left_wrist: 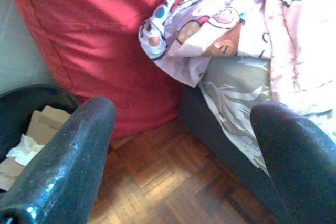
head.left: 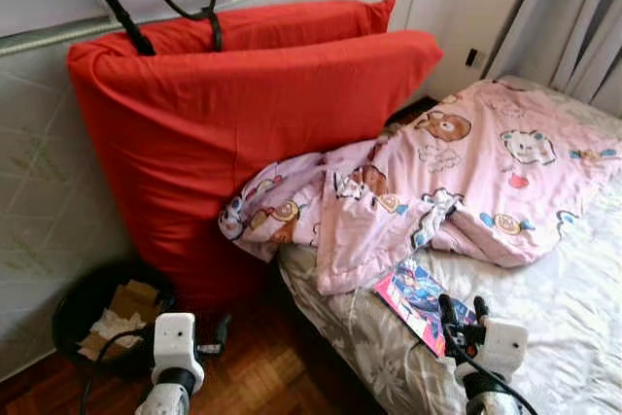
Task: Clean up the room
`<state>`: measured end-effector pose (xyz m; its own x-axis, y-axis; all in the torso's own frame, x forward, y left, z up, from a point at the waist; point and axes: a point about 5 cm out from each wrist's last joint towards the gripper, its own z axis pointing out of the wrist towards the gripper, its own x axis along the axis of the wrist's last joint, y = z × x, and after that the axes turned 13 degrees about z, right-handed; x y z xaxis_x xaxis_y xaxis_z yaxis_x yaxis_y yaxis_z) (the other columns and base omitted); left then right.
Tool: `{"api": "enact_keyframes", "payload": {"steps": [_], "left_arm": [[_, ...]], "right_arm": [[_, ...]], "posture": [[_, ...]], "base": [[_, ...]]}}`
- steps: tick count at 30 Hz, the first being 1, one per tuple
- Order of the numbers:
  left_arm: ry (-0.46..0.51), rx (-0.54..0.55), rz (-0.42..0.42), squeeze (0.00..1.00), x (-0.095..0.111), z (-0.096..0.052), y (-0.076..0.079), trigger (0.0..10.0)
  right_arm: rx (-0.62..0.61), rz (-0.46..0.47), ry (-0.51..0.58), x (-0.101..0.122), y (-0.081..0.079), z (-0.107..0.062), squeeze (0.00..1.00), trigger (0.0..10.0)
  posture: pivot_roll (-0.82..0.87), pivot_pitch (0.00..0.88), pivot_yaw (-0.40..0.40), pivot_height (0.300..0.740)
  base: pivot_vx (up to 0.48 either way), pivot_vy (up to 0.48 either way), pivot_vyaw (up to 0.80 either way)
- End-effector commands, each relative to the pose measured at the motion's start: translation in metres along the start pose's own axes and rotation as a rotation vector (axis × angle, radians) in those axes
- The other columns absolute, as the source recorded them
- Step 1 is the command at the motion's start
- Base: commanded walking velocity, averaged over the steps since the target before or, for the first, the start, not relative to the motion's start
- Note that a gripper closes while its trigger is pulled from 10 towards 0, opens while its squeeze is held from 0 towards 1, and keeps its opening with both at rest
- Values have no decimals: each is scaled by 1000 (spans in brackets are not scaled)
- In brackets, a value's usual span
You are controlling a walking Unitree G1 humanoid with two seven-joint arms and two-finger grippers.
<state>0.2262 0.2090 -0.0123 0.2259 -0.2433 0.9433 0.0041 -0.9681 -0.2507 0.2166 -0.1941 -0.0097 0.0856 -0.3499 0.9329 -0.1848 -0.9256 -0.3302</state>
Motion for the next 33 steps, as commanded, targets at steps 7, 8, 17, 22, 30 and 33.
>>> {"api": "enact_keyframes", "payload": {"steps": [7, 8, 17, 22, 30, 33], "left_arm": [[-12, -10, -5, 0, -3, -9, -3, 10000], [-13, -11, -5, 0, -3, -9, -2, 10000], [-10, -15, -15, 0, 0, -10, 1, 10000], [-16, -17, -9, 0, -1, -12, 1, 10000], [-19, -22, -7, 0, 0, -14, 0, 10000], [-21, -26, -5, 0, 0, -14, 1, 10000]], "right_arm": [[-72, -27, -93, -12, 10, -9, 0, 10000], [-72, -27, -94, -11, 10, -8, 0, 10000], [-62, -25, -107, -13, 6, -6, 0, 10000], [-55, -19, -99, -10, 3, -2, 0, 10000], [-58, 19, -125, -12, 1, 1, 0, 10000], [-44, 3, -138, -13, -2, 2, 0, 10000]], "posture": [[-94, 117, -32, 700], [-94, 117, -32, 695], [-88, 134, -37, 660], [-91, 141, -33, 660], [-95, 158, -24, 655], [-95, 164, -22, 640]], "base": [[0, 0, 0], [0, 0, 0], [0, 0, 0], [0, 0, 0], [0, 0, 0], [0, 0, 0]]}}
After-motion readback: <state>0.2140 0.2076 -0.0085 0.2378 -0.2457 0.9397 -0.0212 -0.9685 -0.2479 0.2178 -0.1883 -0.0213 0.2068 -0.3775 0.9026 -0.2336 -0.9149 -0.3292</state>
